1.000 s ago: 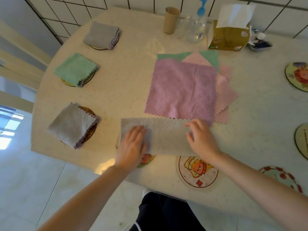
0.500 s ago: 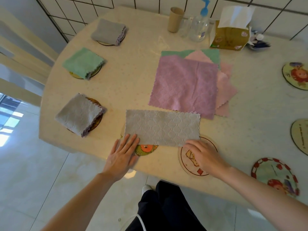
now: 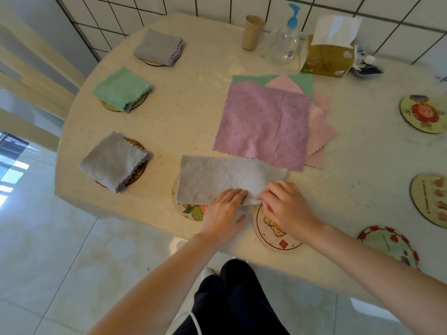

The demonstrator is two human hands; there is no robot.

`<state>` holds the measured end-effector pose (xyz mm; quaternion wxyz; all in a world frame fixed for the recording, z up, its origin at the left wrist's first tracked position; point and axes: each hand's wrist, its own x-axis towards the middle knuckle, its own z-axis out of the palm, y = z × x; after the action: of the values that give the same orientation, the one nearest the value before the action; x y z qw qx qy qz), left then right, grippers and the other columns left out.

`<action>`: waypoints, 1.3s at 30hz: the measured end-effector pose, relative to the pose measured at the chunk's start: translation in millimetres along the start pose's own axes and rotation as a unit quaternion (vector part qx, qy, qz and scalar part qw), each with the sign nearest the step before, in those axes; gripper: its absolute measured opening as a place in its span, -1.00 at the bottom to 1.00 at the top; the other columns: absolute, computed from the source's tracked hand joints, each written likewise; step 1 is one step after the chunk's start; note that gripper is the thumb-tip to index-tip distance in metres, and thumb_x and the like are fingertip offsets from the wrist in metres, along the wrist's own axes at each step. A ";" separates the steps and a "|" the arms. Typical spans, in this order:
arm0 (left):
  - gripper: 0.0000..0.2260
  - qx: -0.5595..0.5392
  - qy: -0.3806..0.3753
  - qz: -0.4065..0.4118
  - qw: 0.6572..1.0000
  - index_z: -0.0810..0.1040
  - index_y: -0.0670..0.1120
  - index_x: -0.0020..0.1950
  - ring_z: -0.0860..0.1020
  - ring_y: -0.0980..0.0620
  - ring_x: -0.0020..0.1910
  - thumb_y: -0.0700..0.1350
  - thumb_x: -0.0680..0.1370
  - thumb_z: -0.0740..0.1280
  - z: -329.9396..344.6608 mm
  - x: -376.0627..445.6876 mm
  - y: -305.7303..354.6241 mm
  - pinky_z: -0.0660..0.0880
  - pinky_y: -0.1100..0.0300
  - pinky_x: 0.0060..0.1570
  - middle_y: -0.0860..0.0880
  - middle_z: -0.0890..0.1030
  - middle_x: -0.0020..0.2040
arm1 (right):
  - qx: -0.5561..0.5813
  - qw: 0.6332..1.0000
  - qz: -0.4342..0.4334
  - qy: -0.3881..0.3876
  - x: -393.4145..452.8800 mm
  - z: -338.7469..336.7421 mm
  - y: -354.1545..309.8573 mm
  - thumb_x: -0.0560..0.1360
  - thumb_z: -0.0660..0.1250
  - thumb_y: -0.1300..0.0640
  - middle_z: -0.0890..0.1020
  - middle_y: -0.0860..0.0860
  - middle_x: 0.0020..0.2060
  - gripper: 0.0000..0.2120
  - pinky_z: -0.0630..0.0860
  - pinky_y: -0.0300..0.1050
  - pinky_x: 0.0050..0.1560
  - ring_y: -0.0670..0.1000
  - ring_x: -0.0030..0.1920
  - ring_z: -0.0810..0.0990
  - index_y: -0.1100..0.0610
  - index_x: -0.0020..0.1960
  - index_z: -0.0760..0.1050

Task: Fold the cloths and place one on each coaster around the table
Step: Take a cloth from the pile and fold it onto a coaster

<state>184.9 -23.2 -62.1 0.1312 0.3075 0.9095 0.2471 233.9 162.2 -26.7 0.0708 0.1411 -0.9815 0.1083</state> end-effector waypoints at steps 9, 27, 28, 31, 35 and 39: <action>-0.73 -0.172 0.015 -0.047 0.984 0.59 0.00 0.20 0.56 0.12 0.09 -0.19 0.56 0.22 -23.2 -5.2 10.3 0.46 0.27 0.10 0.09 0.63 0.12 | 0.305 0.943 0.137 0.008 10.9 -48.5 -14.5 0.58 0.20 0.12 0.55 -0.07 -0.06 -0.81 0.53 -0.26 -0.12 -0.11 -0.06 0.54 0.11 0.06 0.57; -0.62 -0.303 0.036 -0.117 0.945 0.65 -0.01 0.11 0.61 0.18 0.04 -0.41 0.49 0.26 -140.9 11.4 -28.4 0.58 0.22 -0.03 0.04 0.66 0.06 | 0.410 0.902 0.122 0.054 70.1 -34.2 -7.4 0.36 0.20 0.44 0.58 0.02 0.08 -0.57 0.50 -0.18 0.12 -0.02 0.12 0.56 0.19 0.15 0.58; -0.66 -0.300 0.061 -0.097 0.947 0.64 -0.06 0.13 0.61 0.22 0.01 -0.40 0.49 0.29 -154.7 17.6 -25.4 0.57 0.30 -0.08 0.01 0.66 0.07 | 0.407 0.903 0.111 0.088 78.8 -43.0 -8.8 0.37 0.20 0.43 0.59 0.03 0.07 -0.58 0.51 -0.18 0.15 0.01 0.11 0.58 0.19 0.16 0.57; -0.70 -0.312 0.130 -0.021 0.941 0.61 -0.21 0.16 0.64 0.16 0.01 -0.43 0.47 0.33 -189.2 26.3 -15.5 0.57 0.33 -0.08 -0.09 0.66 0.07 | 0.391 0.902 0.078 0.166 96.7 -68.6 -15.3 0.41 0.22 0.45 0.60 0.04 0.06 -0.61 0.51 -0.21 0.15 0.00 0.10 0.59 0.22 0.17 0.56; -0.73 -0.299 0.124 -0.006 0.946 0.62 -0.21 0.15 0.62 0.16 0.07 -0.38 0.48 0.35 -183.9 5.8 -19.3 0.56 0.31 0.02 -0.03 0.66 0.08 | 0.367 0.916 0.047 0.154 75.7 -73.3 -24.1 0.43 0.20 0.28 0.56 -0.01 0.14 -0.64 0.43 -0.30 0.23 -0.12 0.19 0.52 0.21 0.20 0.55; -0.60 -0.276 -0.004 -0.063 0.959 0.61 0.04 0.14 0.50 0.37 0.16 -0.41 0.46 0.35 -115.7 -33.7 -45.9 0.43 0.36 0.22 0.18 0.58 0.13 | 0.344 0.935 0.082 0.026 17.2 -24.3 -20.4 0.36 0.28 0.46 0.54 -0.02 0.20 -0.53 0.33 -0.32 0.32 -0.16 0.25 0.46 0.12 0.19 0.57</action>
<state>143.2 -118.5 14.1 0.2297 0.2024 0.8228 0.4788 226.1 144.2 3.7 0.0344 0.0732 -0.8901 0.4484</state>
